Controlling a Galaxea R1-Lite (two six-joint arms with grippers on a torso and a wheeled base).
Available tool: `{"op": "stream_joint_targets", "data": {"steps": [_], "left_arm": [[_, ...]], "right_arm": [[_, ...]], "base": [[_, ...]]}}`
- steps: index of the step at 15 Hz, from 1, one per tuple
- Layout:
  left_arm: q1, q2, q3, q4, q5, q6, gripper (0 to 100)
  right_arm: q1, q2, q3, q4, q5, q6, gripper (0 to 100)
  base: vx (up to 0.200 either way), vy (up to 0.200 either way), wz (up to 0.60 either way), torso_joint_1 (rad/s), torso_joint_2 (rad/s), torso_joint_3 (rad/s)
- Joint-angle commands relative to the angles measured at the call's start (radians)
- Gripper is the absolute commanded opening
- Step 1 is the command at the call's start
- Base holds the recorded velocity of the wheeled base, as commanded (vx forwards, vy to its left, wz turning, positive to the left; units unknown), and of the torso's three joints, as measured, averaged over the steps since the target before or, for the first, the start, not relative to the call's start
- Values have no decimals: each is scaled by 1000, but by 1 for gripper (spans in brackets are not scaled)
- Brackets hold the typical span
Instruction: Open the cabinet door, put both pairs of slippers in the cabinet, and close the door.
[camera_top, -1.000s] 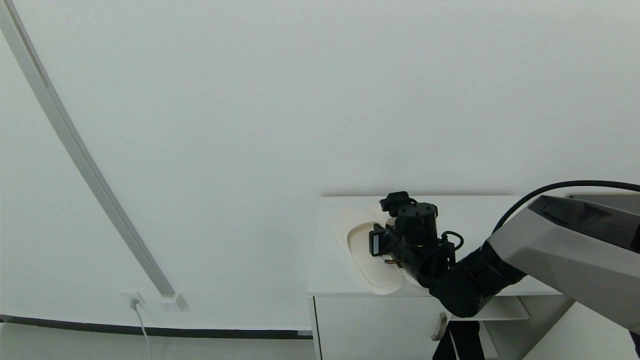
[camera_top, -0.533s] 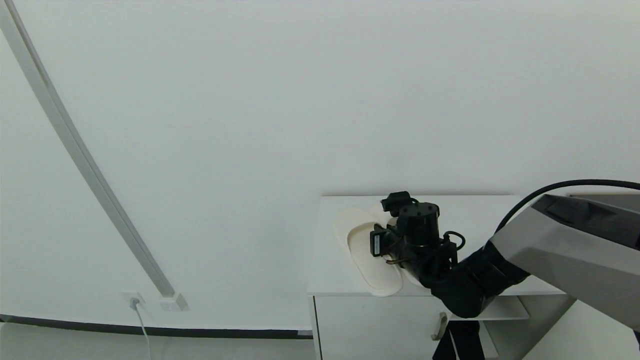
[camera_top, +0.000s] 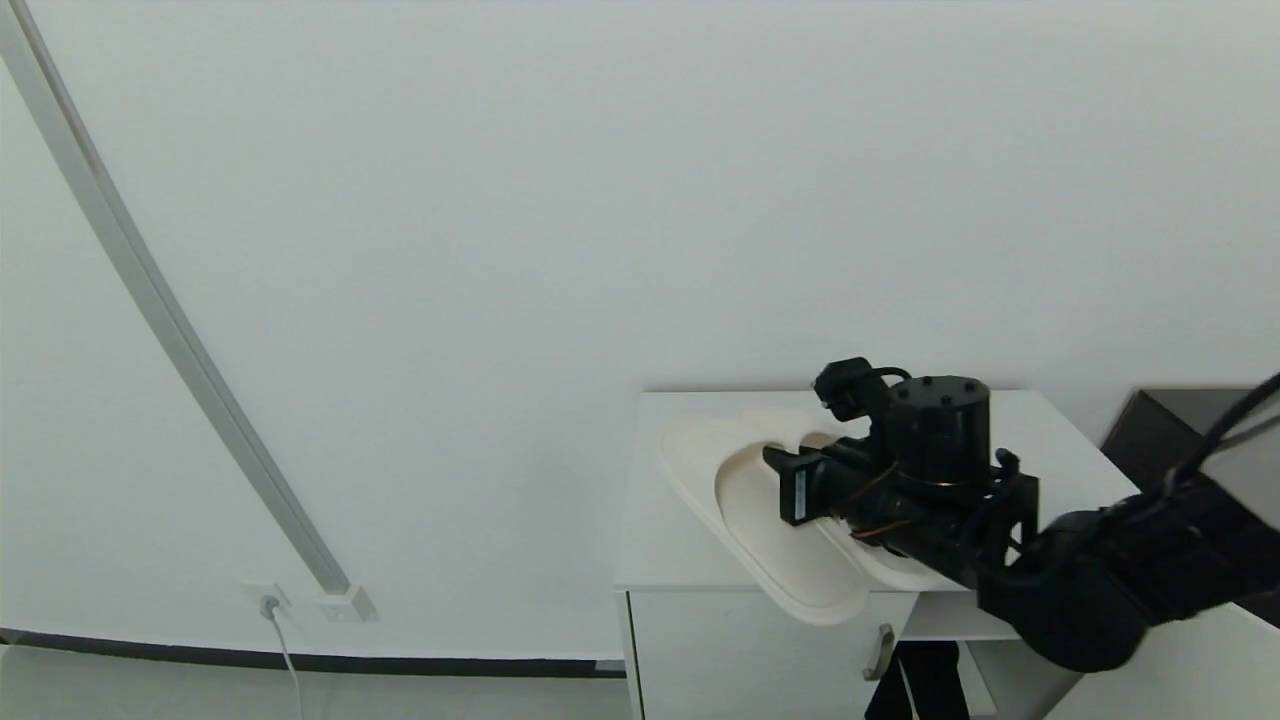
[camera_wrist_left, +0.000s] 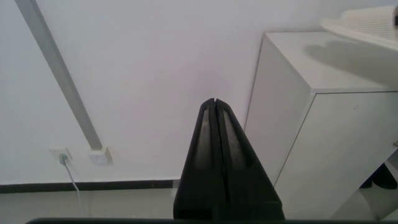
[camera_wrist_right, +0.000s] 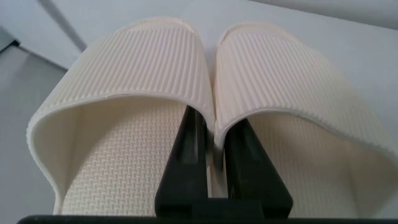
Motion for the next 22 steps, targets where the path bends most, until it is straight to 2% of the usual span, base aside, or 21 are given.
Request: {"op": "stream_joint_targets", "data": {"steps": [1,3,4,6,7,15,17,19,22], "left_arm": [[0,1,0,0,-2,3,0],[0,1,0,0,-2,3,0],[0,1,0,-2,-2,1,0],[0,1,0,0,-2,1,0],[0,1,0,0,-2,1,0],[0,1,0,-2,0,0,0],[0,1,0,0,0,-2,0],[0,1,0,-2,0,-2,0],[0,1,0,0,0,-3,0]], "right_arm": [[25,-336,131,201,87,-53,0],[35,-441,105,354,98,-48,0],[37,-438,105,336,109,-36,0],[46,-416,131,185,198,-41,0],[48,-419,146,170,199,-51,0],[95,-411,212,187,193,-53,0],[97,-381,217,120,184,-53,0],[98,-353,246,44,123,-51,0],[118,-362,247,101,120,-53,0]], "base": [[0,0,0,0,0,0],[0,0,0,0,0,0],[0,0,0,0,0,0],[0,0,0,0,0,0],[0,0,0,0,0,0],[0,0,0,0,0,0],[0,0,0,0,0,0],[-200,0,0,5,2,2],[-200,0,0,6,2,4]]}}
